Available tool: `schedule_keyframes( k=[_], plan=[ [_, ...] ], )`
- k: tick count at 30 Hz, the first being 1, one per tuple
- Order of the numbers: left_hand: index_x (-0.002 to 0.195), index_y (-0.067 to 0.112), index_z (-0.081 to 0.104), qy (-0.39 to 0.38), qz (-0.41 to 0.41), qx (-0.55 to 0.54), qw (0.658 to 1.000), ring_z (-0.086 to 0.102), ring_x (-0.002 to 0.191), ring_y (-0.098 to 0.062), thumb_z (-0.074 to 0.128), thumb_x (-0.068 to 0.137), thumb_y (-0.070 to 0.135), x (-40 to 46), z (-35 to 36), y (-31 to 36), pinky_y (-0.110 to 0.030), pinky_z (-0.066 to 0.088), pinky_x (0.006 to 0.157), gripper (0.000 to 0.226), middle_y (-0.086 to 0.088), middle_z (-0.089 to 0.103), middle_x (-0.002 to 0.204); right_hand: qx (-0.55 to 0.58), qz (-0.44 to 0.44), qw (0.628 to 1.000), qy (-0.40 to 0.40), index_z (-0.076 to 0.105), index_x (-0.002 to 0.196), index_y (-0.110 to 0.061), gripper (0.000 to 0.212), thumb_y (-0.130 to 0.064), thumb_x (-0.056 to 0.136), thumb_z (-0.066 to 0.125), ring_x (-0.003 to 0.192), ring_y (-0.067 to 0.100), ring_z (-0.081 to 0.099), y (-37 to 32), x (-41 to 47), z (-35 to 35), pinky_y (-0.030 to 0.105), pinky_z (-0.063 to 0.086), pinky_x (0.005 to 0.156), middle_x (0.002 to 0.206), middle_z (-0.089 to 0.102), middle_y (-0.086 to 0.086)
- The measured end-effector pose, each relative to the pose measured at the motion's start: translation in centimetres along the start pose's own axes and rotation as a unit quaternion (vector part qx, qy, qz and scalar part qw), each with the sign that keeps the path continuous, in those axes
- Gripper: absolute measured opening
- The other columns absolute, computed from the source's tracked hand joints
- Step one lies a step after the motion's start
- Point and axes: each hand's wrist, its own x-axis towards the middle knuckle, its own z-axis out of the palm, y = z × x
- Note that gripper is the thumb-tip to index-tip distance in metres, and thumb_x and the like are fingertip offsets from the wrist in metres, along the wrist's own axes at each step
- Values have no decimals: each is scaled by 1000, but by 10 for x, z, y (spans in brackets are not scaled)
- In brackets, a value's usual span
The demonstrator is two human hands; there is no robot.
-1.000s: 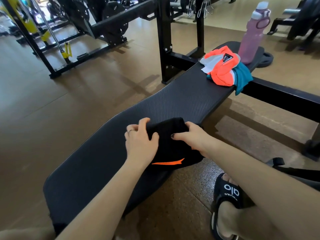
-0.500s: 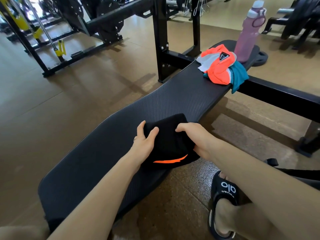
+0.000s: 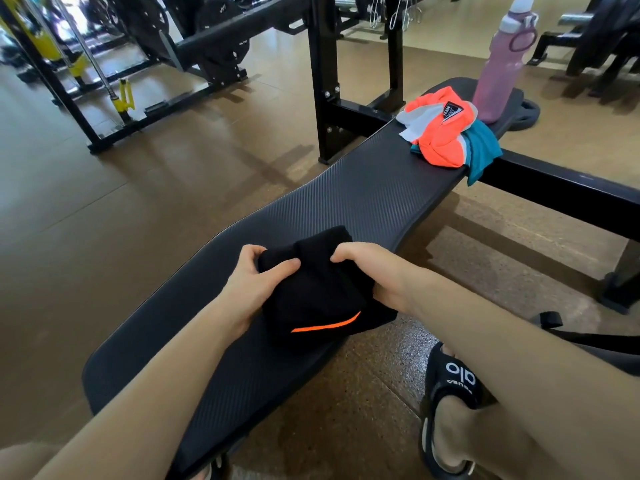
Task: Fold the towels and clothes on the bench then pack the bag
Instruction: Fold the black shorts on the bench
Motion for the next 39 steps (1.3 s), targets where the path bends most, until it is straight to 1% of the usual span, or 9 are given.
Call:
schedule_keyframes(
  k=[9,14,18,23,26,30,33,36,39],
  plan=[
    [109,31,45,61,19,154,986,65,96,-14,82,73,58,-9,-12,-20,-33,57,76,59,3,62,109,-271,-79,953,111,65,101,-20,30,-38,77,67,91,17,62,4,2,12,32,48,69,99,65,0],
    [134,31,37,44,-11,143,989,55,95,-4,68,84,64,-11,-1,-21,-20,45,68,68,3,54,126,-274,-44,950,143,62,109,-12,39,-40,82,64,93,20,61,13,10,-3,35,46,74,106,64,6],
    [134,23,43,20,-82,85,993,62,106,-15,67,79,72,-9,-5,-20,-33,52,90,77,5,59,126,-245,-29,960,131,55,126,-12,51,-39,84,66,104,22,58,16,12,-8,36,49,82,119,58,5],
    [130,27,44,-15,-96,-38,995,67,110,-21,84,79,43,-11,-4,-19,-46,59,90,66,1,64,125,-248,-41,959,134,55,117,-12,39,-34,88,68,95,17,57,17,8,-11,35,45,76,117,59,9],
    [127,29,42,-29,-78,-77,994,67,109,-24,87,78,27,-12,0,-12,-45,60,84,67,-3,64,124,-233,-38,963,130,47,123,-14,46,-31,88,71,105,20,54,16,2,-16,40,47,88,121,55,7],
    [119,29,45,-2,9,-32,999,68,104,-22,91,71,19,-18,6,7,-44,61,83,67,-2,65,119,-293,-129,940,117,19,156,-23,96,-20,80,77,124,28,50,4,-14,-17,41,48,99,150,36,8],
    [116,28,43,-38,137,118,983,67,96,-14,91,72,23,-38,11,40,-34,60,71,65,4,63,111,-316,-230,920,33,4,160,-36,120,-13,72,82,150,16,20,-18,-44,-8,36,30,117,165,15,-9],
    [114,30,39,-87,261,276,921,64,84,-11,92,68,26,-68,22,83,-30,55,65,71,6,60,99,-345,-240,907,-12,22,156,-27,112,-14,65,87,139,10,40,-40,-69,-3,33,35,116,154,41,-5],
    [117,30,40,-129,334,355,864,59,83,-7,92,67,26,-100,33,125,-23,45,62,72,8,58,96,-314,-244,917,-4,54,130,-19,75,-11,63,86,112,14,66,-47,-110,-15,40,54,100,122,68,-2]
  ],
)
